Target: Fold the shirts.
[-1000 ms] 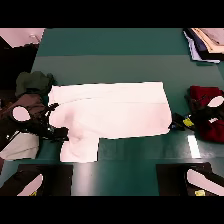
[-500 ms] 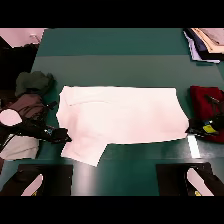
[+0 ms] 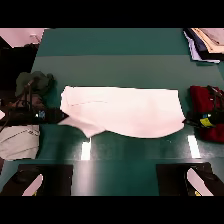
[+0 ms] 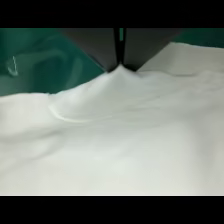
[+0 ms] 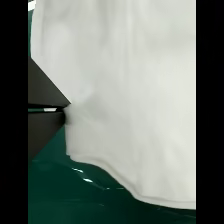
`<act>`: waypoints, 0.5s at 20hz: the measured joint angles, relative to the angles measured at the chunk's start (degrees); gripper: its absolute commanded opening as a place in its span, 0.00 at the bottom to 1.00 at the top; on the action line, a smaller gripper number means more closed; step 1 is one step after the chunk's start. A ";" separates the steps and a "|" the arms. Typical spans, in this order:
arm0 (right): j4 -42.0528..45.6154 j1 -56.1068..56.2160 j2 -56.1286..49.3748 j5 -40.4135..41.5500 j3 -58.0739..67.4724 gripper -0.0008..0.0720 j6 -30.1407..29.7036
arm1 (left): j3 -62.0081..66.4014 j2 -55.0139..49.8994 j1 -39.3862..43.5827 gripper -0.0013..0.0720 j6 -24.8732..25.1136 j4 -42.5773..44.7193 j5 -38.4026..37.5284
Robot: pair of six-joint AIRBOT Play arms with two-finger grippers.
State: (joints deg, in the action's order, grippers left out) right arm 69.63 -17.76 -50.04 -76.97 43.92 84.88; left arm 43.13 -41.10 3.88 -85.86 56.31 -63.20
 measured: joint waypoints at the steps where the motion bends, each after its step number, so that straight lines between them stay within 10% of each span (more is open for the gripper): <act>1: -0.24 0.90 -1.49 0.85 1.46 0.03 0.31 | 0.44 -0.81 0.00 0.05 0.04 0.57 2.14; 10: -0.50 6.47 -19.50 7.52 17.88 0.03 4.35 | 2.14 -10.69 0.00 0.05 0.70 2.43 22.71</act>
State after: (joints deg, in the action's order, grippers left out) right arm 69.12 -11.29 -69.54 -69.45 61.80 89.23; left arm 45.28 -51.79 3.88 -85.17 58.74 -40.49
